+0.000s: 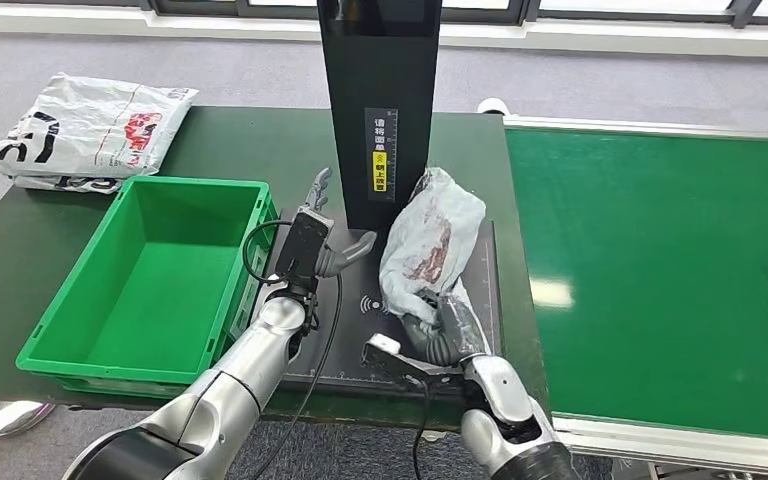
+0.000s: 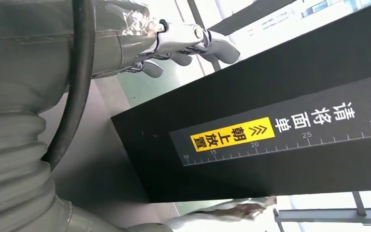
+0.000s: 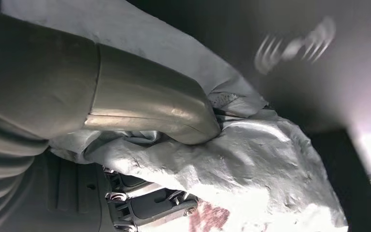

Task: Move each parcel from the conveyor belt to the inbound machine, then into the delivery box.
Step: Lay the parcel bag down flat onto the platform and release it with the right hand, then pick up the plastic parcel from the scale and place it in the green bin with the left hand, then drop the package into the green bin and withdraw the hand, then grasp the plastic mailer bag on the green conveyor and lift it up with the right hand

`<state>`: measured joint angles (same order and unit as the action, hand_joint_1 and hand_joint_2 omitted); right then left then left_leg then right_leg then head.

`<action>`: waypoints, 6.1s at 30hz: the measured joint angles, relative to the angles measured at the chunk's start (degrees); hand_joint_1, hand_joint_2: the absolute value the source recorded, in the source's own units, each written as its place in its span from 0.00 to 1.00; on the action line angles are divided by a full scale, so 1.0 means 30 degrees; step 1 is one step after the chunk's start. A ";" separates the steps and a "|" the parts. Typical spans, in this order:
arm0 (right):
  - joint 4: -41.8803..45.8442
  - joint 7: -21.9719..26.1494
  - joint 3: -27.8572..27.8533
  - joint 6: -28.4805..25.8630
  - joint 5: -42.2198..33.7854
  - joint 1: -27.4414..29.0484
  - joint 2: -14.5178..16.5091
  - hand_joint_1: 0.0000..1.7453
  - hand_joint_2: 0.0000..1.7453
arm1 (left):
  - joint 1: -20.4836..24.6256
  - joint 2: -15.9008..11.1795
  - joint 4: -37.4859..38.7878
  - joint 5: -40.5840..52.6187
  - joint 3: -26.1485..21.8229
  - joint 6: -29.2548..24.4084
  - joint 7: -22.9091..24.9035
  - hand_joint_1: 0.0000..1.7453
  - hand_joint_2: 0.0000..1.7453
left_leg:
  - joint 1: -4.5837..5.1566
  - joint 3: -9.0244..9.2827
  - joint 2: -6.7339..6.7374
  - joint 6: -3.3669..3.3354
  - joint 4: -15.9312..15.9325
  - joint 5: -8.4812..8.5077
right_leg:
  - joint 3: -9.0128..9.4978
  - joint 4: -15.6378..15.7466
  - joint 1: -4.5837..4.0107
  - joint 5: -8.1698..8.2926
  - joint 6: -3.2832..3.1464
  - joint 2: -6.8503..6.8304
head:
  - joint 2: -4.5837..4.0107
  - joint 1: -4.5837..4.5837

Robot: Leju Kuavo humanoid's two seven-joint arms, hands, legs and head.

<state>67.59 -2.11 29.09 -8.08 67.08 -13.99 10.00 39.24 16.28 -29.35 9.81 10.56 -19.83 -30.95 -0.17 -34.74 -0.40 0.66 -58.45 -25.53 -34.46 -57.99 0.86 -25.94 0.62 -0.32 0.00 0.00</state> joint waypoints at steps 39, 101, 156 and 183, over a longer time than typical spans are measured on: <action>0.1457 0.8627 -0.6479 -0.8187 -1.1138 -0.0052 -0.0893 0.00 1.00 | -0.2017 -0.0271 -0.4043 0.1116 0.0109 0.0929 -0.3069 0.00 1.00 | 0.0008 0.0000 -0.0003 -0.0004 -0.0005 -0.0002 | 0.0000 0.0003 0.0008 0.0003 -0.0002 -0.0003 | 0.0000 0.0000; 0.5366 0.9759 -0.8546 -0.7071 -1.3932 0.3475 -0.0288 0.00 1.00 | -0.1960 -0.3994 -0.9319 2.3404 0.1152 -0.6568 1.2176 1.00 1.00 | 0.0003 0.0090 0.0070 0.0019 0.0051 -0.0007 | 0.0038 -0.0006 0.0002 -0.0005 -0.0016 0.0094 | 0.0000 0.0000; 0.4174 0.8501 -0.8801 -0.7533 -1.3592 0.2814 -0.1448 0.00 1.00 | 0.0355 -0.7524 -0.4629 0.7962 -0.7694 -0.4763 0.4546 0.00 0.00 | -0.0020 0.0054 0.0101 0.0109 0.0053 0.0014 | -0.0047 -0.0007 -0.0022 0.0035 -0.0114 0.0121 | 0.0000 0.0000; -0.4818 -0.3699 -1.6918 -0.9649 0.3411 0.1481 -0.4310 0.00 1.00 | -0.2999 -0.2544 -0.5692 -0.1645 0.0211 0.8024 0.0288 0.00 1.00 | 0.0051 0.0032 0.0058 0.0040 0.0039 -0.0034 | -0.0042 0.0006 0.0047 0.0014 -0.0057 0.0069 | 0.0000 0.0000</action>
<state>53.14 -13.20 -21.66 -37.03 77.32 -9.55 -2.93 30.25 8.64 -46.43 4.87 11.19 4.24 -30.09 -0.02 -34.64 -0.22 0.78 -58.34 -25.63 -34.58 -57.97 1.00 -25.89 0.45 -0.11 0.00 0.00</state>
